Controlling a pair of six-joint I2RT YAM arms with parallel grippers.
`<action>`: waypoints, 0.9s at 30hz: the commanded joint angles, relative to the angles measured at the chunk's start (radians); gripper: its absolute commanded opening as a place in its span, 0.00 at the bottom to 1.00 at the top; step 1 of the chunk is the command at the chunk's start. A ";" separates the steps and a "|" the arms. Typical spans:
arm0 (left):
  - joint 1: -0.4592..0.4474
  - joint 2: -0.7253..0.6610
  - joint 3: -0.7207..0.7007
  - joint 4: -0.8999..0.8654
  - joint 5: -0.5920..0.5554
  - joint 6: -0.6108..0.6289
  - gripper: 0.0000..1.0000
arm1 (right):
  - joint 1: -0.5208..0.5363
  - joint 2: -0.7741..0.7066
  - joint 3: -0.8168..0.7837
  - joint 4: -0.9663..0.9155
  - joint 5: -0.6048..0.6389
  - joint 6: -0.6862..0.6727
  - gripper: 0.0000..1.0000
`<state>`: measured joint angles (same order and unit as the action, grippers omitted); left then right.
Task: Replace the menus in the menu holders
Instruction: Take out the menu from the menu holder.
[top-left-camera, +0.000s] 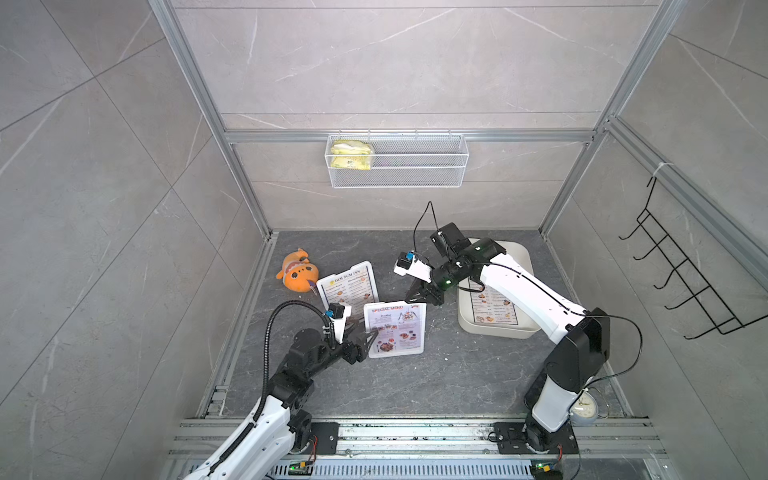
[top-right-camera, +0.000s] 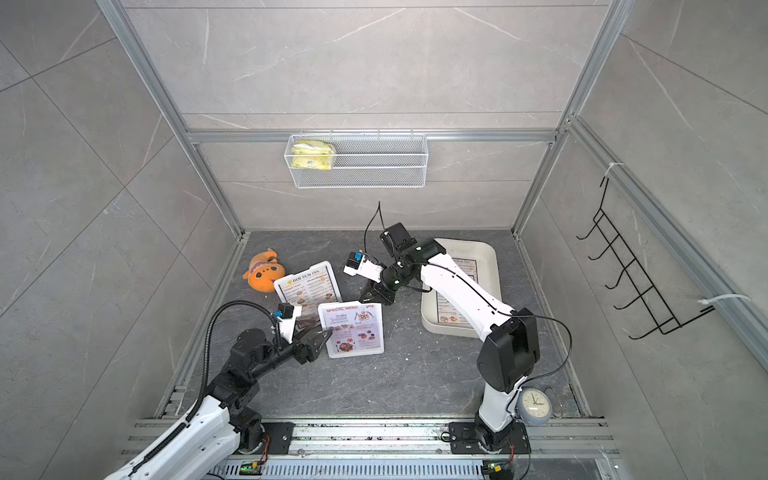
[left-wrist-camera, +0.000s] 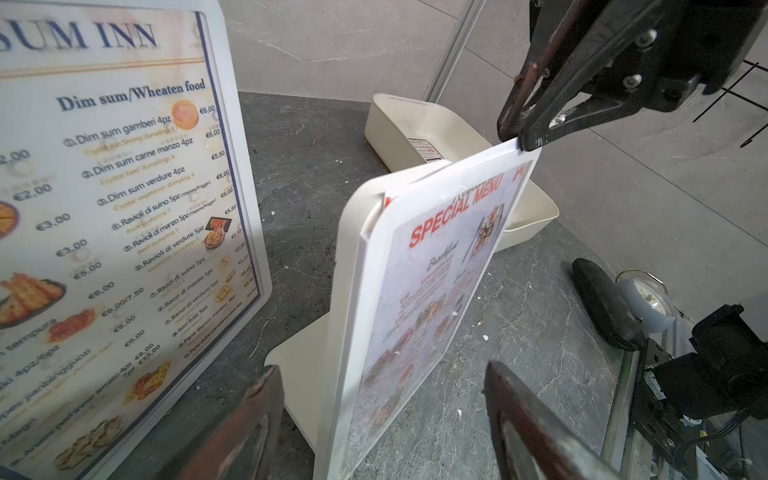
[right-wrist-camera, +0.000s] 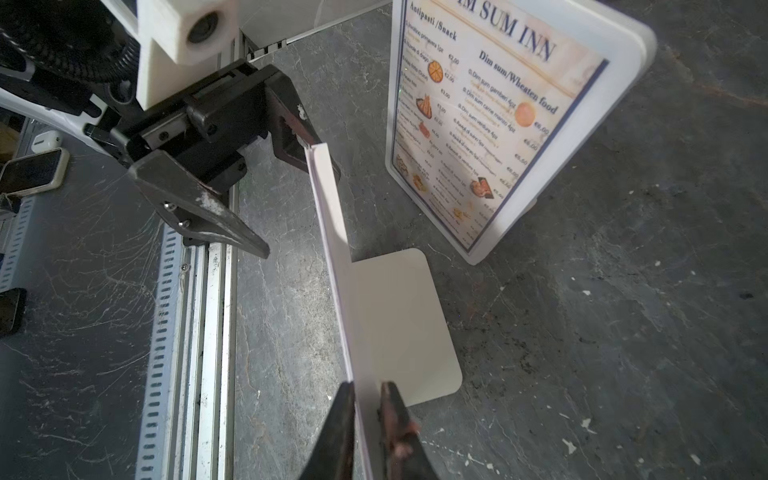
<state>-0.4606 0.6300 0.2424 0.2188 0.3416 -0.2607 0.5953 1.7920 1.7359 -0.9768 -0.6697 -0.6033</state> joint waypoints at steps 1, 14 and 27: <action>-0.002 -0.001 0.004 0.051 0.010 0.022 0.79 | 0.000 0.018 0.019 -0.048 -0.024 -0.016 0.13; -0.003 0.012 0.008 0.057 0.004 0.030 0.79 | 0.000 0.003 0.024 -0.036 -0.019 -0.023 0.00; -0.003 0.025 0.009 0.062 -0.003 0.037 0.79 | 0.000 -0.077 -0.014 0.086 0.069 0.024 0.00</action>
<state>-0.4606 0.6544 0.2424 0.2333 0.3408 -0.2527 0.5953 1.7641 1.7351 -0.9363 -0.6365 -0.5964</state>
